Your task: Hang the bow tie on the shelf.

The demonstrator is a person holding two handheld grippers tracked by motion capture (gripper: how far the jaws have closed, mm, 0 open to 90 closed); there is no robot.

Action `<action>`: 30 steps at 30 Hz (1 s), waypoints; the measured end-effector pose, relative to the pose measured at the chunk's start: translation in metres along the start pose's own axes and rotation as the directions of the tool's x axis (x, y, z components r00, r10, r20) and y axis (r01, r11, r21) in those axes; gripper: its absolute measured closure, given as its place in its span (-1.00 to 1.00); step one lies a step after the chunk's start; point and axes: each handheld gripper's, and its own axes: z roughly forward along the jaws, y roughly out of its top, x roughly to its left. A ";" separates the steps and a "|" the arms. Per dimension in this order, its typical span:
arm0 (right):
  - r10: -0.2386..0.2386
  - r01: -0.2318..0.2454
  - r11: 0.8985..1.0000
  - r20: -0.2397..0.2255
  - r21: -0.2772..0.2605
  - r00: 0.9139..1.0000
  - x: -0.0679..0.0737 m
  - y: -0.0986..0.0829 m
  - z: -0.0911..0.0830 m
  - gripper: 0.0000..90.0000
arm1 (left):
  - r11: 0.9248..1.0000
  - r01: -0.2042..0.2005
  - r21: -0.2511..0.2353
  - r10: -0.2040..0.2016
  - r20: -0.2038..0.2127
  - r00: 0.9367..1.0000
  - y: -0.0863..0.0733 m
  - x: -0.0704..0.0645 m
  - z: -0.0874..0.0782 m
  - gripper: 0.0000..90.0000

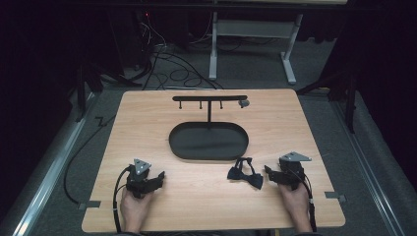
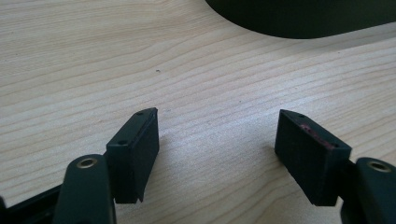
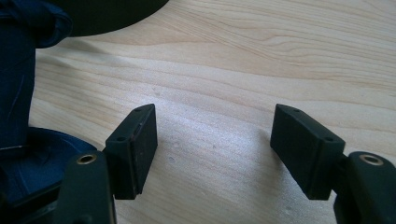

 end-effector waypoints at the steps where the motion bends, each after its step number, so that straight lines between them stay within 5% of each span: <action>1: 0.000 0.000 1.000 0.000 0.000 1.000 0.000 0.000 0.000 -0.26 | 1.000 0.000 0.000 0.000 0.001 1.000 0.000 0.000 0.000 -0.31; 20: 0.001 -0.001 1.000 0.003 -0.003 1.000 0.001 -0.001 -0.001 -0.23 | 1.000 -0.001 0.001 0.001 0.002 1.000 -0.002 -0.003 -0.002 -0.35; 30: -0.007 0.007 1.000 -0.008 -0.013 1.000 0.005 -0.002 -0.003 -0.02 | 1.000 -0.003 0.002 0.003 0.005 1.000 -0.002 -0.003 -0.002 -0.37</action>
